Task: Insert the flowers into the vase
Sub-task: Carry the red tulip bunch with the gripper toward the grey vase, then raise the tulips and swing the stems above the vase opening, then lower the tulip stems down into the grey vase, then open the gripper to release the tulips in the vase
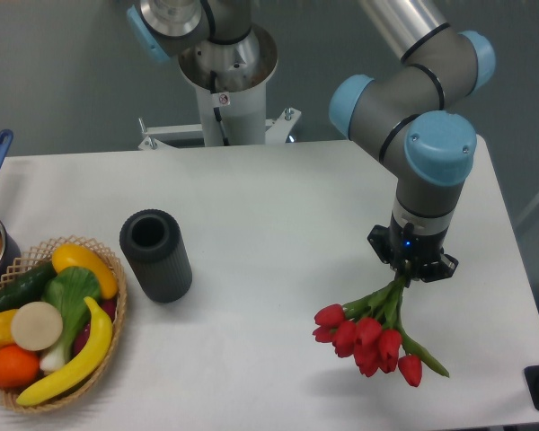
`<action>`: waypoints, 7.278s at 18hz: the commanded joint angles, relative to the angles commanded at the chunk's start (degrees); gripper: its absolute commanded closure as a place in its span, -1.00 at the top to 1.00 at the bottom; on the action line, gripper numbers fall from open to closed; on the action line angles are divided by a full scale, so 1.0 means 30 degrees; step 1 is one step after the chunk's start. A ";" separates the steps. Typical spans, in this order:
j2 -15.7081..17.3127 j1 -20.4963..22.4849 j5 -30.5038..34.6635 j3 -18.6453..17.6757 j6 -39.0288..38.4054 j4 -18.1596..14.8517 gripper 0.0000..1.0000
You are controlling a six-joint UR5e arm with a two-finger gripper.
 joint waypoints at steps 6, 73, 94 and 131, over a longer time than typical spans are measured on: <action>0.0175 0.0029 -0.0350 0.0058 -0.0321 -0.0058 -0.95; 0.7061 -0.1259 -2.9238 -1.3125 0.2988 0.6563 -0.92; 0.6154 -0.1465 -2.9326 -1.3535 0.3572 0.6563 -0.91; 0.4100 -0.0471 -2.8711 -1.6171 0.7295 0.6563 1.00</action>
